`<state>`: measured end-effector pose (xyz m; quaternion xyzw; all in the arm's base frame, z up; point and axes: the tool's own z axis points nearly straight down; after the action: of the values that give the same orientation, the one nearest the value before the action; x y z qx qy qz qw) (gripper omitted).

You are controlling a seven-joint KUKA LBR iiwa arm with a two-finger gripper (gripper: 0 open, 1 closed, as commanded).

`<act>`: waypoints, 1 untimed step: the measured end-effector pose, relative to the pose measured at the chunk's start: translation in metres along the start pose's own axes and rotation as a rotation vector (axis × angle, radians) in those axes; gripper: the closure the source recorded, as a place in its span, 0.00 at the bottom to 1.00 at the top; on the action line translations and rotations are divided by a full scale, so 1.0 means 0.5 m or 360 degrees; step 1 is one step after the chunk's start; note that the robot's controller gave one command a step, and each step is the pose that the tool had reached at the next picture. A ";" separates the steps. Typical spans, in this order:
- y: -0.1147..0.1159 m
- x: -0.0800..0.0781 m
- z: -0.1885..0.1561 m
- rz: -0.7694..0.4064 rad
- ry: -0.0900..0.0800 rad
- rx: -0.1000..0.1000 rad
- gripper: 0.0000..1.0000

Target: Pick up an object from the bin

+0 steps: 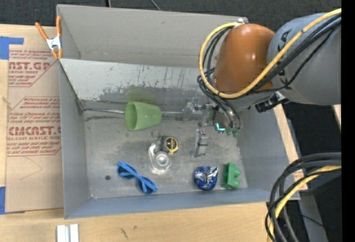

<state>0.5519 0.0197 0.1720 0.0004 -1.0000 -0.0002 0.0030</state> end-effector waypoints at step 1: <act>-0.168 0.077 0.138 -0.0267 0.0001 0.0003 0.00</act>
Offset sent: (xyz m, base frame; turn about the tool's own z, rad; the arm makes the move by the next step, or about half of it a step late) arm -0.0364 -0.0806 -0.0655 -0.1722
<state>0.5132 -0.0642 0.1031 0.0841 -0.9964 0.0006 0.0033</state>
